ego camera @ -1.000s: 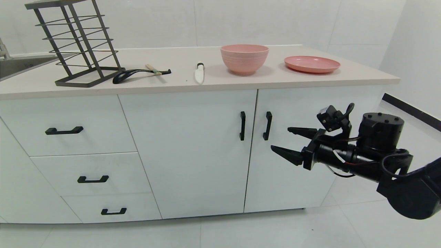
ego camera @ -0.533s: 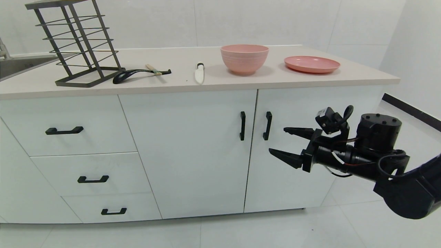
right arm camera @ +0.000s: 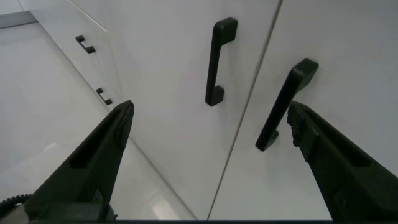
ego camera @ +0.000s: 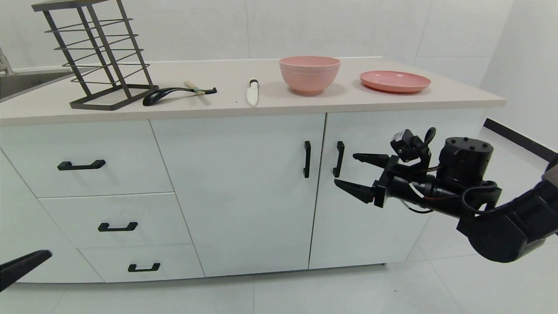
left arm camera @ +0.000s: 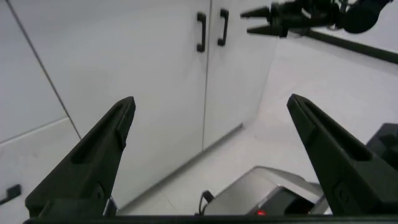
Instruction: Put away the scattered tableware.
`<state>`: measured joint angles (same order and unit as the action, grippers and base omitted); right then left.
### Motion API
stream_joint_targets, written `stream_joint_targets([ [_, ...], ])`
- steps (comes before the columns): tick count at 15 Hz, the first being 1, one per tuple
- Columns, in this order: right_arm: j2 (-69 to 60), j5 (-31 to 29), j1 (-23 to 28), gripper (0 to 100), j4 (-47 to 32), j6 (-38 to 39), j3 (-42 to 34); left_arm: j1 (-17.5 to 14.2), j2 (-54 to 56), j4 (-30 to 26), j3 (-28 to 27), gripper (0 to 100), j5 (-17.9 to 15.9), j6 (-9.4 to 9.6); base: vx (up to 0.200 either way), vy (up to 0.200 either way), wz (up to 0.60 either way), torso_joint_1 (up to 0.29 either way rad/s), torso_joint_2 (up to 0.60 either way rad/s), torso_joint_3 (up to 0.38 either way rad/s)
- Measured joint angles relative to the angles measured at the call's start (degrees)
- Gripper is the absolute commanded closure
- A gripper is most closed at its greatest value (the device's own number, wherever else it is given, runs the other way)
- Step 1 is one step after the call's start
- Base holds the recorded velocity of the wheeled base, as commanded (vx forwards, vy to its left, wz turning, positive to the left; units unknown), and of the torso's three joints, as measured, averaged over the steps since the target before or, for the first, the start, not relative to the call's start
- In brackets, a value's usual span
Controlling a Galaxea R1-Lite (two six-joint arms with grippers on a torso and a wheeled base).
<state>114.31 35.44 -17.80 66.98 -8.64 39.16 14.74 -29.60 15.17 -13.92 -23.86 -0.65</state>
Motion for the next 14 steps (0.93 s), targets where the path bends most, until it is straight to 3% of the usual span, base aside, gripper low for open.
stream_joint_targets([
  [4, 1.73, -0.38, 0.17, 0, 0.02, 0.22, 2.32, 5.55, -18.47, 5.14, -4.12, 0, -0.77, 1.07, 0.0, 0.0, 0.0, 0.0, 0.0, 0.0],
  [8, 3.35, -0.49, 0.94, 0, 0.09, 0.05, 2.68, 11.97, -34.12, 11.59, -9.72, 0, -0.83, 6.77, 0.0, 0.0, 0.0, 0.0, 0.0, 0.0],
  [11, 4.85, -0.51, 1.18, 0, 0.77, 0.17, 3.23, 17.37, -45.35, 23.48, -11.51, 0, -1.78, 8.28, 0.0, 0.0, 0.0, 0.0, 0.0, 0.0],
  [14, 6.17, -0.41, 1.21, 0, 0.79, 0.27, 4.94, 21.14, -56.15, 37.66, -11.96, 0, -6.06, 9.05, 0.0, 0.0, 0.0, 0.0, 0.0, 0.0],
])
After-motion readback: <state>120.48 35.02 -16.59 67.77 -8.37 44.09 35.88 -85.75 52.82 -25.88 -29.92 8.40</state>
